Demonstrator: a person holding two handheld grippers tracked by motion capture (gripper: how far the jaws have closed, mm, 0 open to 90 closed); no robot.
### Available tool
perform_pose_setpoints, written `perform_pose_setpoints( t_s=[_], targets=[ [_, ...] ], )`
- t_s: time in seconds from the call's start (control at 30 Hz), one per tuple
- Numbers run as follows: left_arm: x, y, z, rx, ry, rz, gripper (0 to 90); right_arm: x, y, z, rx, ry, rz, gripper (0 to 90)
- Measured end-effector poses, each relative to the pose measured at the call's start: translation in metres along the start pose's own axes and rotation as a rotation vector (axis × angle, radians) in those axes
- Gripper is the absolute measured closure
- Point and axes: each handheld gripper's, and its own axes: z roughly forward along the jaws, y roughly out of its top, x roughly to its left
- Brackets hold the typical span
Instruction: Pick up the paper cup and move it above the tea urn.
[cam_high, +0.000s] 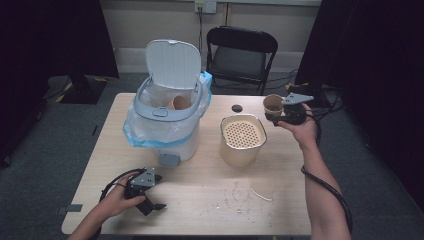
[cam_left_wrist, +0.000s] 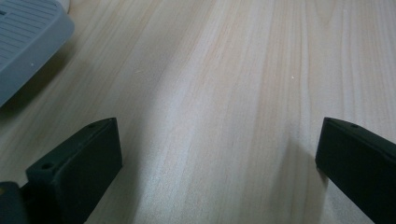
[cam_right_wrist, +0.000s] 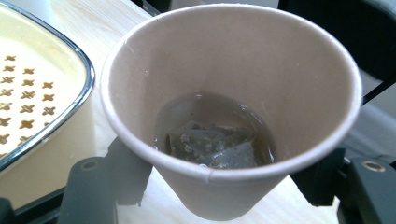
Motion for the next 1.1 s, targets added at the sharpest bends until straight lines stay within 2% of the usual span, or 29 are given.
perform_pose_setpoints(
  t_s=[0.13, 0.3, 0.5, 0.57, 0.73, 0.87, 0.97, 1.1],
  targets=[
    [0.000, 0.000, 0.000, 0.000, 0.000, 0.000, 0.0, 0.001, 0.005, -0.002, -0.022, -0.031, -0.046, 32.0],
    [0.000, 0.000, 0.000, 0.000, 0.001, 0.001, 0.0, 0.000, 0.011, -0.004, -0.060, -0.029, -0.105, 32.0],
    [0.000, 0.000, 0.000, 0.000, 0.000, 0.001, 0.0, 0.001, 0.021, -0.005, -0.063, -0.029, -0.174, 32.3],
    [0.001, 0.000, -0.001, 0.001, 0.010, 0.012, 0.0, 0.002, 0.024, -0.007, -0.063, -0.048, -0.195, 32.3],
    [0.001, 0.000, -0.001, 0.002, 0.009, 0.012, 0.0, 0.003, 0.031, -0.009, -0.044, -0.054, -0.259, 32.3],
    [0.001, 0.000, -0.001, 0.002, 0.010, 0.012, 0.0, 0.005, 0.034, -0.012, -0.056, -0.076, -0.301, 32.4],
    [0.001, 0.000, -0.001, 0.002, 0.009, 0.011, 0.0, 0.008, 0.038, -0.013, -0.046, -0.101, -0.366, 32.5],
    [0.001, 0.000, -0.001, 0.002, 0.009, 0.011, 0.0, 0.013, 0.043, -0.013, -0.043, -0.114, -0.427, 32.8]
  ],
)
